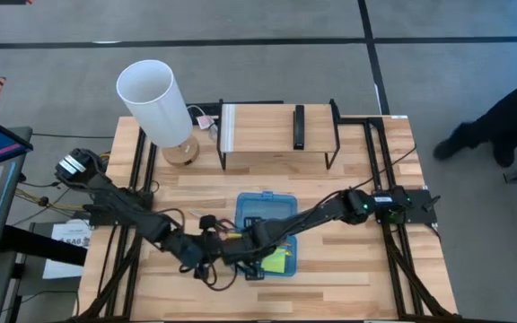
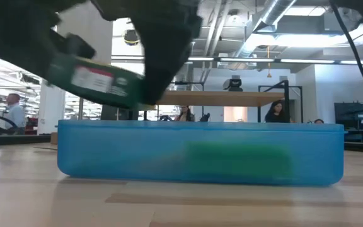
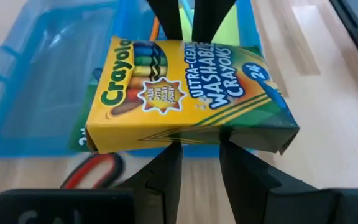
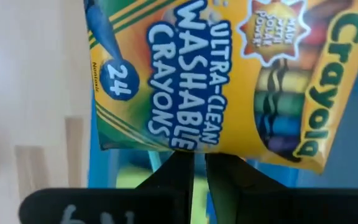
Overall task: Pack school essentials
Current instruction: Put the yellow crayon box into the blue supply box, then put the black scissors into the blue supply box
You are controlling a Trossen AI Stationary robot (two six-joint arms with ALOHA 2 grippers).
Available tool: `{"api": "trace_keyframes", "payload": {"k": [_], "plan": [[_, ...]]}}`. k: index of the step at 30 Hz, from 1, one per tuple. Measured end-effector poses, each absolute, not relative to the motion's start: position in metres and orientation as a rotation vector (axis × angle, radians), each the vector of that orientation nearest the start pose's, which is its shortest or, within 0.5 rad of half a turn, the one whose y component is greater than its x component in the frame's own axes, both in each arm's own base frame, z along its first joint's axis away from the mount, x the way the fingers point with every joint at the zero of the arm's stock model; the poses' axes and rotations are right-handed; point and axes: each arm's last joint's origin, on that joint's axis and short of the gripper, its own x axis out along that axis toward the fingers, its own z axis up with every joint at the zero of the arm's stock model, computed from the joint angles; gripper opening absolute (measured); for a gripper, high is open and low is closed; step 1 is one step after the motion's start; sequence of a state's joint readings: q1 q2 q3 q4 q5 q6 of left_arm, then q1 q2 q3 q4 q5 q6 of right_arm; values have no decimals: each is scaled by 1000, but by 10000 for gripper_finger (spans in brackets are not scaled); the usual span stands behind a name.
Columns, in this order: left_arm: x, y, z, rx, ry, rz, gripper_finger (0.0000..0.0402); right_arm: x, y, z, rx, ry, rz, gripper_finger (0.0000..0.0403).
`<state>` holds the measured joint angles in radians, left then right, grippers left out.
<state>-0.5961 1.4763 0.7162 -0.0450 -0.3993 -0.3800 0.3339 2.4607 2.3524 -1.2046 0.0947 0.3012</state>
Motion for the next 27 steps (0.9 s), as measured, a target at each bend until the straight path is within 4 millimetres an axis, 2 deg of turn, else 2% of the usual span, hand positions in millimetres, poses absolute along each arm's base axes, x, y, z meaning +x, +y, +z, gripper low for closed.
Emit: {"api": "trace_keyframes", "payload": {"k": [8, 14, 20, 23, 27], "plan": [[264, -137, 143, -22, 781, -102, 102, 458, 167, 201, -55, 1415, -54, 66], [267, -136, 143, -28, 775, -109, 102, 449, 165, 183, -52, 1521, -96, 66], [264, -135, 150, -24, 767, -118, 102, 446, 167, 182, -57, 1539, -92, 66], [260, -133, 158, -23, 765, -120, 102, 442, 170, 194, -68, 1518, -87, 66], [250, -131, 173, 7, 751, -117, 102, 435, 173, 221, -112, 1426, -107, 66]]}}
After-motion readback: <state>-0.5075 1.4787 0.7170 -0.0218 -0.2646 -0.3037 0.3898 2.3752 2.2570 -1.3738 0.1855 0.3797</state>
